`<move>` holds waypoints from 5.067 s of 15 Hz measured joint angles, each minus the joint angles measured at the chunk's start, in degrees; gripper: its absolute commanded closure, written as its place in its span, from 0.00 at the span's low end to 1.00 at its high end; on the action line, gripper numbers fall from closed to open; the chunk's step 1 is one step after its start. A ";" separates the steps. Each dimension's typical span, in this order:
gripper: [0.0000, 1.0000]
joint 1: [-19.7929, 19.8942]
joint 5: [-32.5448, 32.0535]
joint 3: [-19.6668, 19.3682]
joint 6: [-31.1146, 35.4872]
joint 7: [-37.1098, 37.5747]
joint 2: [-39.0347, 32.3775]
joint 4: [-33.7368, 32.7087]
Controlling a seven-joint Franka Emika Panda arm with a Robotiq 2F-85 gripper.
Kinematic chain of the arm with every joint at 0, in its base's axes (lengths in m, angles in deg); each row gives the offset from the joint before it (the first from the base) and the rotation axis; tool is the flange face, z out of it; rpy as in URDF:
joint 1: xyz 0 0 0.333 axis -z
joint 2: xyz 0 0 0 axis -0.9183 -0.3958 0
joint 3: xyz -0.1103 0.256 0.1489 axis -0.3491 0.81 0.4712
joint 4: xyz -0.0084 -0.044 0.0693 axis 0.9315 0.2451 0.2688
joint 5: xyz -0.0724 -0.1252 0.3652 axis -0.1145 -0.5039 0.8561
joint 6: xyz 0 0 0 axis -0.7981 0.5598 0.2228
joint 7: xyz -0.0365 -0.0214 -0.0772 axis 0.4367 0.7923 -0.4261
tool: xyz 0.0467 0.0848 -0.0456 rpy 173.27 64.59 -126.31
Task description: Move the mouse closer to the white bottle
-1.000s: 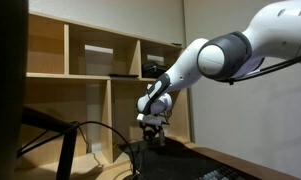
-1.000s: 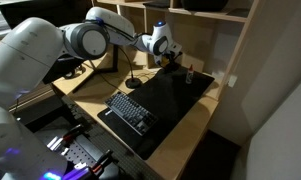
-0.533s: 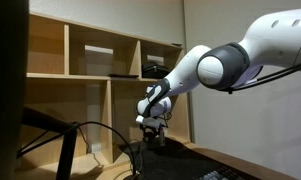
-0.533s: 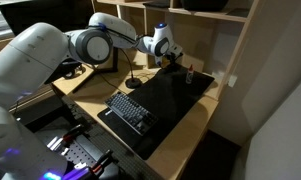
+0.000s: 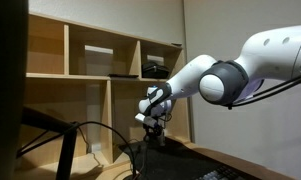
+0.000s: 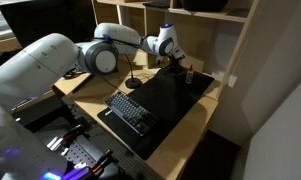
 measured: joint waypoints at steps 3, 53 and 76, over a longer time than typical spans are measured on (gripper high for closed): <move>0.28 0.84 -0.02 0.85 -0.37 4.52 -2.37 -3.26; 0.00 1.02 -3.38 0.08 7.08 50.34 -11.98 -10.72; 0.00 16.39 -0.53 13.14 -26.42 -4.79 -0.08 -6.05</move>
